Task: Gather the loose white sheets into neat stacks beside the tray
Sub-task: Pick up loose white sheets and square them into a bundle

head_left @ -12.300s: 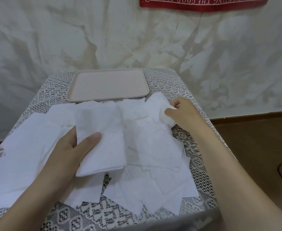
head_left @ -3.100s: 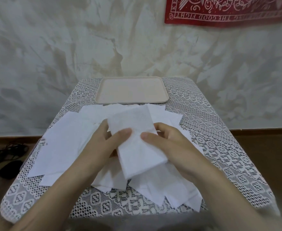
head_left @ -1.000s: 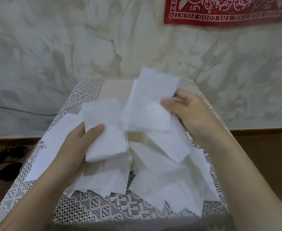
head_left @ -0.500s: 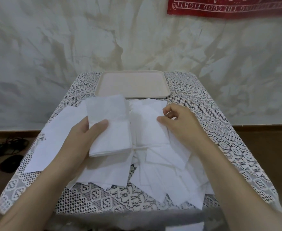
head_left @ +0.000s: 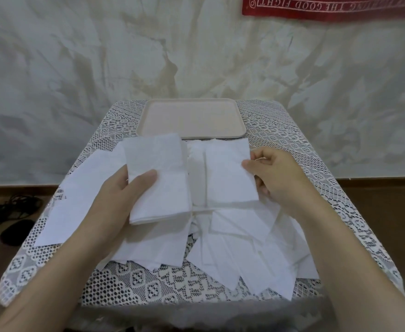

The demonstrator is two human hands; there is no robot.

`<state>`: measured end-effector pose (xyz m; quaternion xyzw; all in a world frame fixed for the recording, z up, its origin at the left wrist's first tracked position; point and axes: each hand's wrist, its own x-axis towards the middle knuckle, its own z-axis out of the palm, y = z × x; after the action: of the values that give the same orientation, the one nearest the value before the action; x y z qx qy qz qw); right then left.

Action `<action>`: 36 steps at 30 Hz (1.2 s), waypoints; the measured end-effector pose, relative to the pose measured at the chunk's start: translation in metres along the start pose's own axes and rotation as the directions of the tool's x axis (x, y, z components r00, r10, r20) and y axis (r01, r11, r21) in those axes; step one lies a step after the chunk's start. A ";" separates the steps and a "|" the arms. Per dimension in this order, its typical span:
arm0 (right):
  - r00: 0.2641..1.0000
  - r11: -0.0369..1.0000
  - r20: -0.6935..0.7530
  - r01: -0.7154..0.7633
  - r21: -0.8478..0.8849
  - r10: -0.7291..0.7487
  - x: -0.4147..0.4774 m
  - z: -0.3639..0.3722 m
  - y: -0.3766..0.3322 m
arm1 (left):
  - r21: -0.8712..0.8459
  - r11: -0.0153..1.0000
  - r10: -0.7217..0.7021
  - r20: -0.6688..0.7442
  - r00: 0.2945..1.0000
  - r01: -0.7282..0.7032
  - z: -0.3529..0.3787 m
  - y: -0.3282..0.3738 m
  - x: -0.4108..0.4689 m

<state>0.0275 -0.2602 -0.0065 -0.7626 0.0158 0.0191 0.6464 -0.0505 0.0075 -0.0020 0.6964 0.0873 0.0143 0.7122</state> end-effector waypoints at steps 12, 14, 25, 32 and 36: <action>0.992 0.914 -0.013 0.108 -0.391 -0.123 -0.006 0.018 0.008 | 0.002 1.000 -0.009 0.002 1.000 0.009 0.000 -0.002 0.001; 0.993 0.943 0.016 0.112 -0.315 -0.113 -0.007 0.015 0.005 | 0.009 1.000 -0.008 0.002 1.000 0.008 0.000 -0.002 0.001; 0.994 0.979 0.108 0.010 -0.205 0.013 -0.004 0.001 0.008 | 0.010 1.000 0.002 0.012 1.000 -0.002 0.000 -0.001 -0.001; 0.999 0.979 -0.013 -0.034 -0.199 0.032 -0.004 0.004 0.004 | 0.018 1.000 -0.005 0.004 1.000 0.005 -0.001 -0.002 0.000; 0.999 0.922 0.039 0.003 -0.388 0.013 -0.008 0.015 0.005 | 0.022 1.000 -0.005 0.001 1.000 0.005 -0.002 -0.001 0.000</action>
<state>0.0192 -0.2464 -0.0130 -0.8749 0.0003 0.0391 0.4828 -0.0514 0.0098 -0.0028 0.7041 0.0887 0.0114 0.7044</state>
